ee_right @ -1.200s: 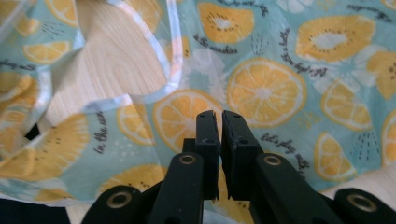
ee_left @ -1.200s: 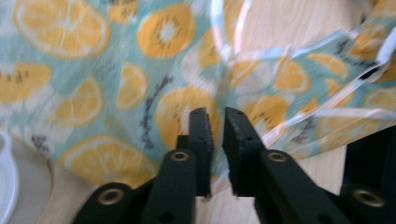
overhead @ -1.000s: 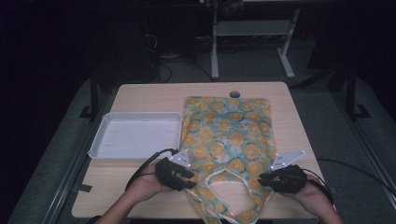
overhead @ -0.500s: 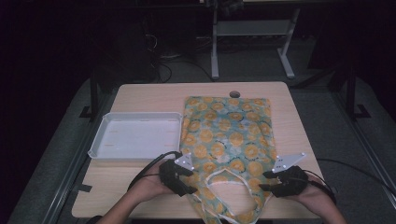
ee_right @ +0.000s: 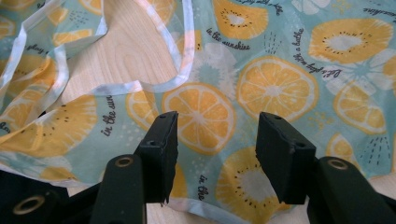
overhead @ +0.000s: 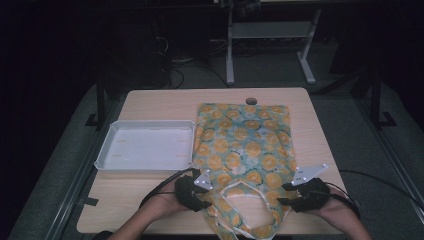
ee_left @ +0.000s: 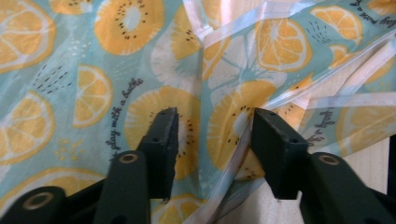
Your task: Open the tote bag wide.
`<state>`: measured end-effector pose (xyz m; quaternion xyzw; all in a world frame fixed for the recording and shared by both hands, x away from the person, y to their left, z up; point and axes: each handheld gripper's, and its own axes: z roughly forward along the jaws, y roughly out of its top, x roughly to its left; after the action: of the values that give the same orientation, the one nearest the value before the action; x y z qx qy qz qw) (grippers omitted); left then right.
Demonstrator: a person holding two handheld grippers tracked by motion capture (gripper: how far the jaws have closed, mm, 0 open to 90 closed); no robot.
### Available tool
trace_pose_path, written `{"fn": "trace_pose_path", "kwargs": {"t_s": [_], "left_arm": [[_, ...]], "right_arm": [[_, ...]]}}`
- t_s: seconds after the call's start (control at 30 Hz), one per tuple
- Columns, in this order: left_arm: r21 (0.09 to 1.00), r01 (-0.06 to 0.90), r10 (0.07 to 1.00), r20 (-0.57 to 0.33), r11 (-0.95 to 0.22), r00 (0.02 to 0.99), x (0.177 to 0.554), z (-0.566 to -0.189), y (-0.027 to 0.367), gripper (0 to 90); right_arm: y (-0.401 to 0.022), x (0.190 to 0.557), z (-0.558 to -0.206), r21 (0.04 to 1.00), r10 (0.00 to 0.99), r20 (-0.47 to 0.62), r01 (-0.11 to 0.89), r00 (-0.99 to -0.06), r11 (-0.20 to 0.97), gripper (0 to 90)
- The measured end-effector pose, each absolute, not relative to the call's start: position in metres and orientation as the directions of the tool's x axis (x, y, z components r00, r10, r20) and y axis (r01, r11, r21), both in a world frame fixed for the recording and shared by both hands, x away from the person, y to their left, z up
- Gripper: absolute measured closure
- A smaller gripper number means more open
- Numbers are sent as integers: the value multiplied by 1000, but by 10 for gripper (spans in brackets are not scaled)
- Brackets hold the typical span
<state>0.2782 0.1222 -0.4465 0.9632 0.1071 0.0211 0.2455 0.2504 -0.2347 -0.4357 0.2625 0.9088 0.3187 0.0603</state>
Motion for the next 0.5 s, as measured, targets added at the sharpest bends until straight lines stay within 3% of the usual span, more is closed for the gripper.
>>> {"fn": "trace_pose_path", "kwargs": {"t_s": [0.03,0.07,0.2,0.5], "left_arm": [[479,200,220,-13,-855,975,279,-446,123,603],[480,203,225,-12,-853,974,280,-446,123,696],[478,208,232,-9,-853,973,283,-446,124,852],[475,225,240,-28,-851,970,288,-446,124,893]], "right_arm": [[-235,250,-436,610,514,57,437,-856,661,468],[-234,250,-436,609,513,58,438,-856,661,461],[-234,250,-436,606,508,56,434,-860,667,450],[-226,250,-445,569,468,62,416,-882,709,433]]}}
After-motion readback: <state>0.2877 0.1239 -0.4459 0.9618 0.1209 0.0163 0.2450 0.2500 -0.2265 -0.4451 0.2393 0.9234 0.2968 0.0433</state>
